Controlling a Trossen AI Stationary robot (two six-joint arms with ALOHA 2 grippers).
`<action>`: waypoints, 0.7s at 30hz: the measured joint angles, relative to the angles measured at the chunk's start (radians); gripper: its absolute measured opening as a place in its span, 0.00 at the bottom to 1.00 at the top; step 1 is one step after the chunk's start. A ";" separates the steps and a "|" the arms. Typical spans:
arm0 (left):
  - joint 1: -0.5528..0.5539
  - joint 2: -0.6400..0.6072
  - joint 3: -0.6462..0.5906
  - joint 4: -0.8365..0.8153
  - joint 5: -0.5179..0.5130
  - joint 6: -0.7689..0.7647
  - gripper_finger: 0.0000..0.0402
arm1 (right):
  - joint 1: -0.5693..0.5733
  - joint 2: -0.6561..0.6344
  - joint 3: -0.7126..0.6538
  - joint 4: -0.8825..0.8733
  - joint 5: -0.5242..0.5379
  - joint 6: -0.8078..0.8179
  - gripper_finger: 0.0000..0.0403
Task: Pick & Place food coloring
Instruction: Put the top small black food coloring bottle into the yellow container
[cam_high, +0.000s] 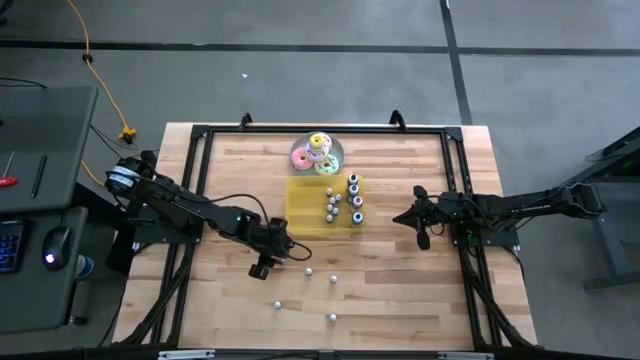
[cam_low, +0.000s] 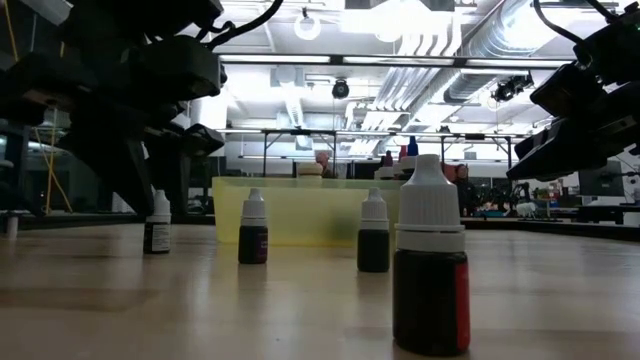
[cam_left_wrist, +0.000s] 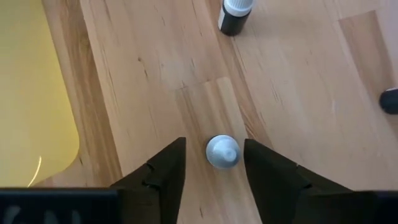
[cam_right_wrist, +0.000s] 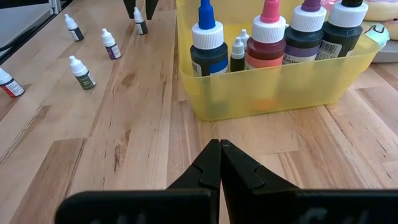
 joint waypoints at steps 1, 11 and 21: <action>0.000 0.000 0.000 0.003 0.000 -0.005 0.38 | 0.000 0.000 0.000 0.000 0.000 0.000 0.00; 0.000 0.000 0.000 0.007 0.001 -0.009 0.28 | 0.000 0.000 0.000 0.000 0.000 0.000 0.00; 0.000 -0.002 0.002 0.006 0.001 -0.009 0.10 | 0.000 0.000 0.000 0.000 0.000 0.000 0.00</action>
